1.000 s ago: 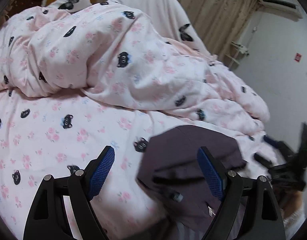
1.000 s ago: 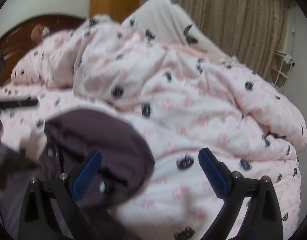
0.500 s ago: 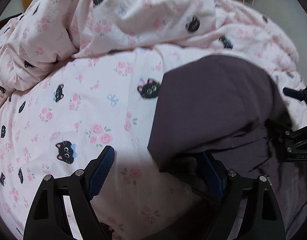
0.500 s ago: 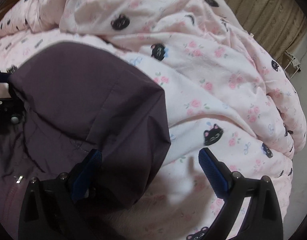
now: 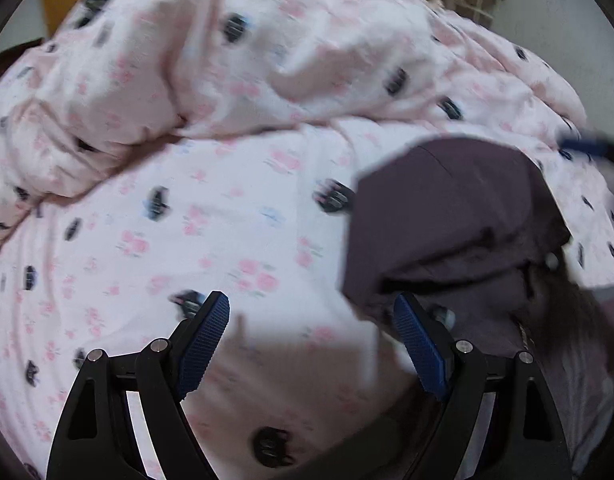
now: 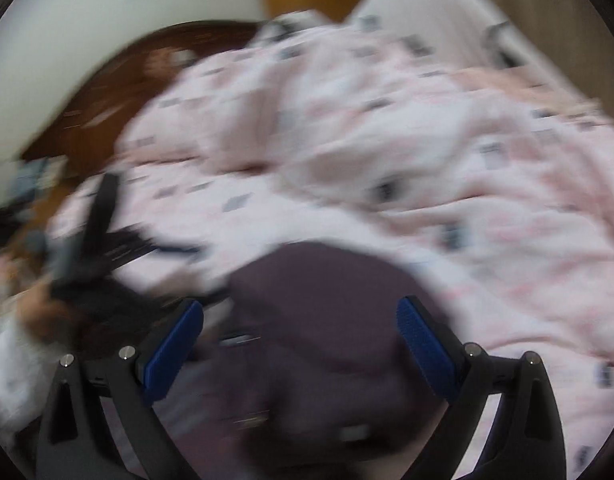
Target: Fold clothes
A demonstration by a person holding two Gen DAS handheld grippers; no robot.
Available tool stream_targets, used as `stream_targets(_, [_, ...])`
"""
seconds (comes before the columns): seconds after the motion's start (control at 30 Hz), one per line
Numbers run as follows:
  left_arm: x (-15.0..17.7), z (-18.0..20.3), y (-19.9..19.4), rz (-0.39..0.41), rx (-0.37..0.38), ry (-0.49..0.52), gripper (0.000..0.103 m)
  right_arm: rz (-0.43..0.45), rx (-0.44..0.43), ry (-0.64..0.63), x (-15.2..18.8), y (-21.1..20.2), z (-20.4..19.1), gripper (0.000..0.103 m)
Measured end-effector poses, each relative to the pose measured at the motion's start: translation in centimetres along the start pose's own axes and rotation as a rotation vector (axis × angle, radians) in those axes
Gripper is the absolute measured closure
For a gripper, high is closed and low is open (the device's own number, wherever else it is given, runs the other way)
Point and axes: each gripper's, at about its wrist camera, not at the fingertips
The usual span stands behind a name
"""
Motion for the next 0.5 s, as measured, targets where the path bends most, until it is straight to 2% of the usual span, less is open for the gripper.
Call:
stream_targets(0.03, [-0.2,-0.5,-0.1,0.014,-0.012,-0.017,0.021,-0.026,-0.050,0.006,0.4,0.9,-0.6,0.010])
stream_targets(0.1, [-0.6,-1.6,-0.2,0.049,-0.014,-0.061,0.021,-0.081,-0.126,0.020,1.1,2.9,-1.8,0.033])
stream_targets(0.13, [-0.8,-2.1,0.0,0.058,-0.009,-0.073,0.021,-0.108,-0.128,0.031,1.6,4.1,-2.1,0.055])
stream_targets(0.17, [-1.0,-2.4,0.4,0.063,-0.002,-0.077,0.021,-0.135,-0.128,0.042,2.1,5.4,-2.4,0.067])
stream_targets(0.3, [-1.3,-2.2,1.9,0.047,0.061,-0.056,0.021,-0.162,-0.069,0.078,2.7,9.1,-2.7,0.068])
stream_targets(0.4, [-1.3,-1.9,2.5,0.038,0.067,-0.044,0.021,-0.130,0.012,0.057,2.4,10.4,-2.9,0.068])
stream_targets(0.5, [-1.3,-2.2,2.7,0.031,0.092,-0.069,0.021,-0.128,0.043,0.039,2.1,11.1,-2.7,0.068])
Point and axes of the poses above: each gripper's, at about its wrist camera, not at the fingertips, and y roughly the way its jaws point, z to its right, x to its underside, and after that the axes turned 12 degrees about -x, right-handed
